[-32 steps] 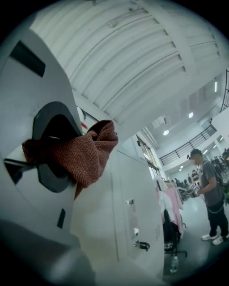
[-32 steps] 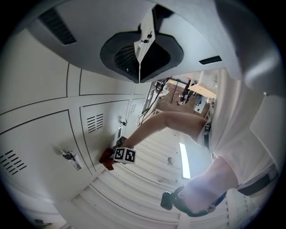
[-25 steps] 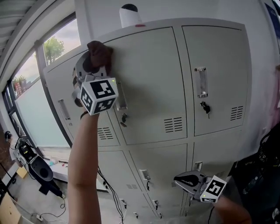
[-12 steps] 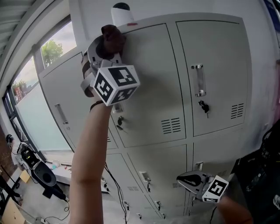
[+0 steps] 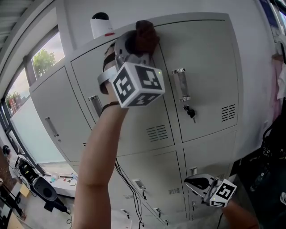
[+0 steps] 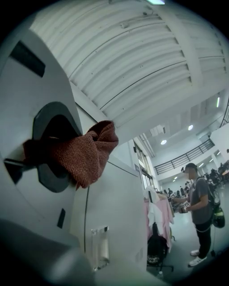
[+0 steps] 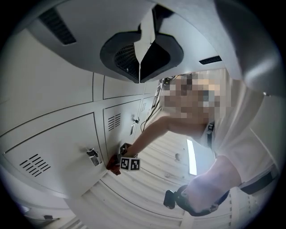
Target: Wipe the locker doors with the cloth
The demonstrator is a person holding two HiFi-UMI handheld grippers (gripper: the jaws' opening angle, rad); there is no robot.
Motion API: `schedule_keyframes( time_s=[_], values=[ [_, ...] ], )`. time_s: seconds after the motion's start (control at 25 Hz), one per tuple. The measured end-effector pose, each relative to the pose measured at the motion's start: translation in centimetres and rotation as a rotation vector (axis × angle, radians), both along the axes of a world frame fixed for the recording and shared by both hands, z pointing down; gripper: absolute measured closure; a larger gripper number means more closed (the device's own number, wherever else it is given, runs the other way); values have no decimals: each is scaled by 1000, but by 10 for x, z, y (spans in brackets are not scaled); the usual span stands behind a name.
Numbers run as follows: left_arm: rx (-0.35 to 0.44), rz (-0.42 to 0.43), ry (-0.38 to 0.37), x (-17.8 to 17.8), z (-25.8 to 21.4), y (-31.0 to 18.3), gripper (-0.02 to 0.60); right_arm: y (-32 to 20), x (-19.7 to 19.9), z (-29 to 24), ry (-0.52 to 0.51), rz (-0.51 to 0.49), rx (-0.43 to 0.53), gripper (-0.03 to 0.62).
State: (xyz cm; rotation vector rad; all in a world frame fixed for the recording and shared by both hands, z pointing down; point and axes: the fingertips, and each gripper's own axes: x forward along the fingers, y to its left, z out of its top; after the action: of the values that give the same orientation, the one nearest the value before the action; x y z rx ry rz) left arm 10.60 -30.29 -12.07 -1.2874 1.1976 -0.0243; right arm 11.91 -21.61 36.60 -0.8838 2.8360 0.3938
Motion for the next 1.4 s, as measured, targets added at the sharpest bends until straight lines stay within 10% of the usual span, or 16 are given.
schedule_keyframes(
  time_s=[0.4,0.6,0.88,1.4],
  values=[
    [-33,50,-97,-20,138,5,515,-6,-15,13,10,-106,-46,576],
    [-295,225,16,-34,211,16,515,-12,-23,19,-18,-151,-63,576],
    [-506,204,70,-65,338,16,514,-15,-29,37,5,-190,-110,576],
    [-1158,258,315,-130,615,52,514,-6,-28,119,106,-228,-276,577]
  ],
)
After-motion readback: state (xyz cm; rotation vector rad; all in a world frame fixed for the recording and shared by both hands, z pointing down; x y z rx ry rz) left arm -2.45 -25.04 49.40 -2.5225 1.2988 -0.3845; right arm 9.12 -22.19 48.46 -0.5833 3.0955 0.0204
